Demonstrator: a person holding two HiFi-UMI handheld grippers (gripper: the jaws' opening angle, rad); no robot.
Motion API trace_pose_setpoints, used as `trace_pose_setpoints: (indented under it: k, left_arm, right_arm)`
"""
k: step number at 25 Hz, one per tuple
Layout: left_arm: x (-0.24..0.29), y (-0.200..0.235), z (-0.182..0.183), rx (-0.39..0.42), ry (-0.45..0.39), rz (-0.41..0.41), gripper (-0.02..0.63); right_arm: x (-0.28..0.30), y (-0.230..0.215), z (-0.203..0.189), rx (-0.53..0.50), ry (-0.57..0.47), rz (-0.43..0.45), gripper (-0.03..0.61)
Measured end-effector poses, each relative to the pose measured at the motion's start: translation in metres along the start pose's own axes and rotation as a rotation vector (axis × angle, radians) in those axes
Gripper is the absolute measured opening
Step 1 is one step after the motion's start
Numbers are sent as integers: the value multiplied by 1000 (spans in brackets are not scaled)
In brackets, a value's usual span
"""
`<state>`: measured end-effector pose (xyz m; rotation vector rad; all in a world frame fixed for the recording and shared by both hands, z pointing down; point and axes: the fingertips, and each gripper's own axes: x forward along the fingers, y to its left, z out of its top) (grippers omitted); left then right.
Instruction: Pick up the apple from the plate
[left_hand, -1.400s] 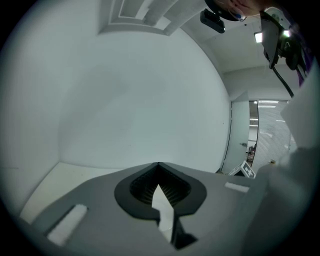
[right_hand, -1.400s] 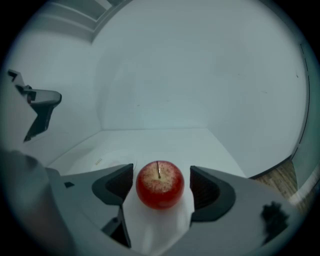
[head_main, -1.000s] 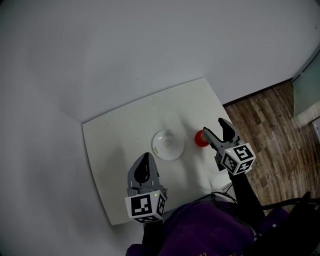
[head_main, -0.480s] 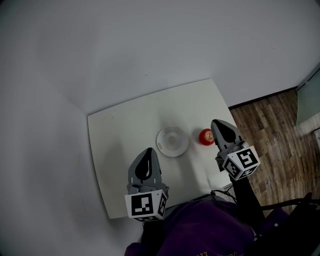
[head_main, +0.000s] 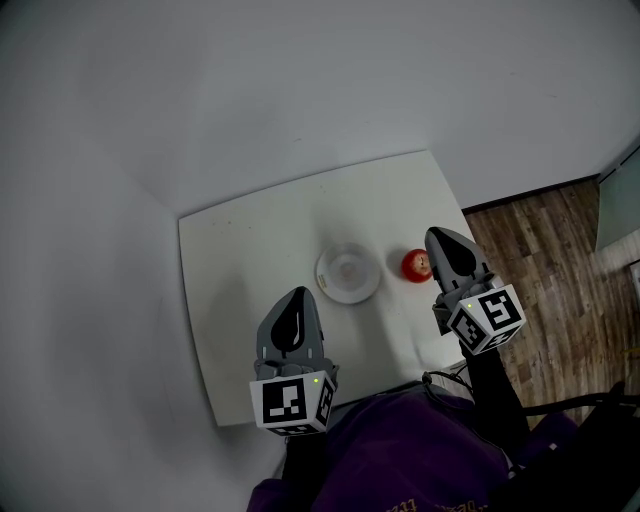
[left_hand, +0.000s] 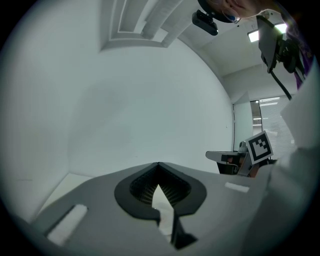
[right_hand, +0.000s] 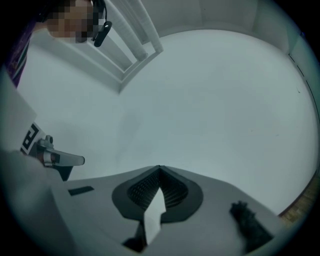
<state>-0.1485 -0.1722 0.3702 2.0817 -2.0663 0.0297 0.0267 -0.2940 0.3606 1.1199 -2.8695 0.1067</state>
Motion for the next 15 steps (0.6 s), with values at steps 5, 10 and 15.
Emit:
trace_pose_setpoints:
  k: [5,10,15]
  left_arm:
    - [0,-2,0,-7,-1,-1,6]
    - [0,-4,-2,-6,-3,-14,6]
    - [0,-6,0,-2,-9,-16,6]
  right_arm:
    - [-1,-1,1,5,1,2,9]
    - [-3,-3,-1,3,3,-8,9]
    - [-5,-5,-4,6,12,-15,9]
